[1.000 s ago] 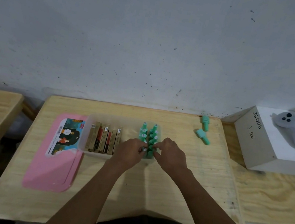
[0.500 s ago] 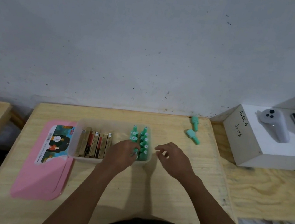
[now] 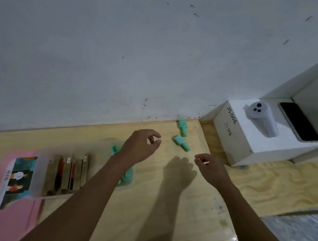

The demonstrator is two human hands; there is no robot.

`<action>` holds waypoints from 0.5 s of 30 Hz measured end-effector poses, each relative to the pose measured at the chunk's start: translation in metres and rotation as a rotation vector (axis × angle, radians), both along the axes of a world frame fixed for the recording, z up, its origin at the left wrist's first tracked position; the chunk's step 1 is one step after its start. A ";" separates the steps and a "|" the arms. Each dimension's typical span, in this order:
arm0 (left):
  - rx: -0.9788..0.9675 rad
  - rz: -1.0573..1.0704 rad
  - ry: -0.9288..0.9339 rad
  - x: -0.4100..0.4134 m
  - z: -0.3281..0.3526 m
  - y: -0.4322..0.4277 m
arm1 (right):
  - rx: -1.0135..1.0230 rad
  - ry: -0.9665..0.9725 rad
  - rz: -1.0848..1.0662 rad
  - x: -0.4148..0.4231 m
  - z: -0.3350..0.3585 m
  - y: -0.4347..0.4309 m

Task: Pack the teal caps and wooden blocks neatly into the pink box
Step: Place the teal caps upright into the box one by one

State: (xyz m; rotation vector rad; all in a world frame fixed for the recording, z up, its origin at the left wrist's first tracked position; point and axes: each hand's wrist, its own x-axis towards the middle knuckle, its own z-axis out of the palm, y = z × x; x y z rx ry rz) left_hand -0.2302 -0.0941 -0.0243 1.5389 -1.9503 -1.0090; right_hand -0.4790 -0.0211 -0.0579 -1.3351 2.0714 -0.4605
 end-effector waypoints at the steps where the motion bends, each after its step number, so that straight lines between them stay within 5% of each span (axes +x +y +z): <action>1: 0.010 -0.018 -0.007 -0.010 0.000 -0.010 | 0.010 -0.006 -0.008 -0.004 -0.003 -0.004; 15: -0.185 -0.537 -0.701 -0.123 -0.058 -0.118 | 0.104 0.170 0.214 -0.007 -0.042 -0.079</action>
